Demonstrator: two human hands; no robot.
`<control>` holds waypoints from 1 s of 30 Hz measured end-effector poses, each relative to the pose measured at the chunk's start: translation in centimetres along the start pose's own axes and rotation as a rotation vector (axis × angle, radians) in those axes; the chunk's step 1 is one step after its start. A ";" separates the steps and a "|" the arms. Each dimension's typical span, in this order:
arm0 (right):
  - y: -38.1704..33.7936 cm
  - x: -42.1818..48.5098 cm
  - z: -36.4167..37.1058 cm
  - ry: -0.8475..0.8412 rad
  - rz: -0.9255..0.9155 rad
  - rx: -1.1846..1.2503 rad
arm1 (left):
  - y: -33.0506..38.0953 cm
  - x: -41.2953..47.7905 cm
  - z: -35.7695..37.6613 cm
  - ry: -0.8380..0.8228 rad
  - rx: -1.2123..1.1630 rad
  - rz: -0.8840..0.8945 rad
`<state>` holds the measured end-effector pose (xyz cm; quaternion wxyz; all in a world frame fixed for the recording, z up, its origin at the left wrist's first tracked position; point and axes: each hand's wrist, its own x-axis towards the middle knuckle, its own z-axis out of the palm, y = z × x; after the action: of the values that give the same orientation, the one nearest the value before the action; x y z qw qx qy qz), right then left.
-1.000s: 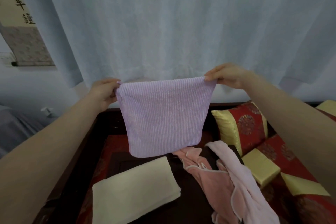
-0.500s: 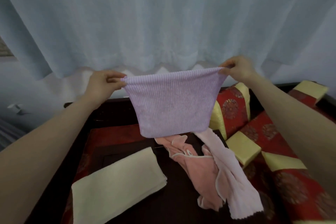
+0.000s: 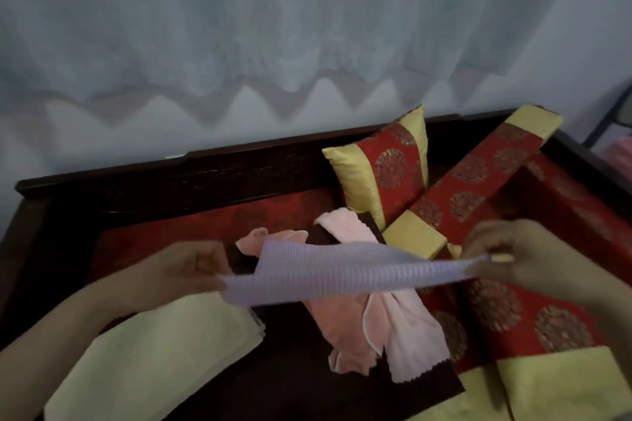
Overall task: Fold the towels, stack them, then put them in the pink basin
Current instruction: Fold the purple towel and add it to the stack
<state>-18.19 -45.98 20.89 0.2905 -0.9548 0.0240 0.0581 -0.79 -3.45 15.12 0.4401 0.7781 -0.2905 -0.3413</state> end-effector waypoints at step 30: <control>16.4 13.6 22.0 0.349 0.414 0.586 | -16.7 16.8 13.5 0.792 -0.134 -0.659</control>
<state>-8.09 -47.49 -7.96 0.5244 -0.8020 0.2804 -0.0571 1.13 -15.24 -9.41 0.4342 0.8680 0.1813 -0.1589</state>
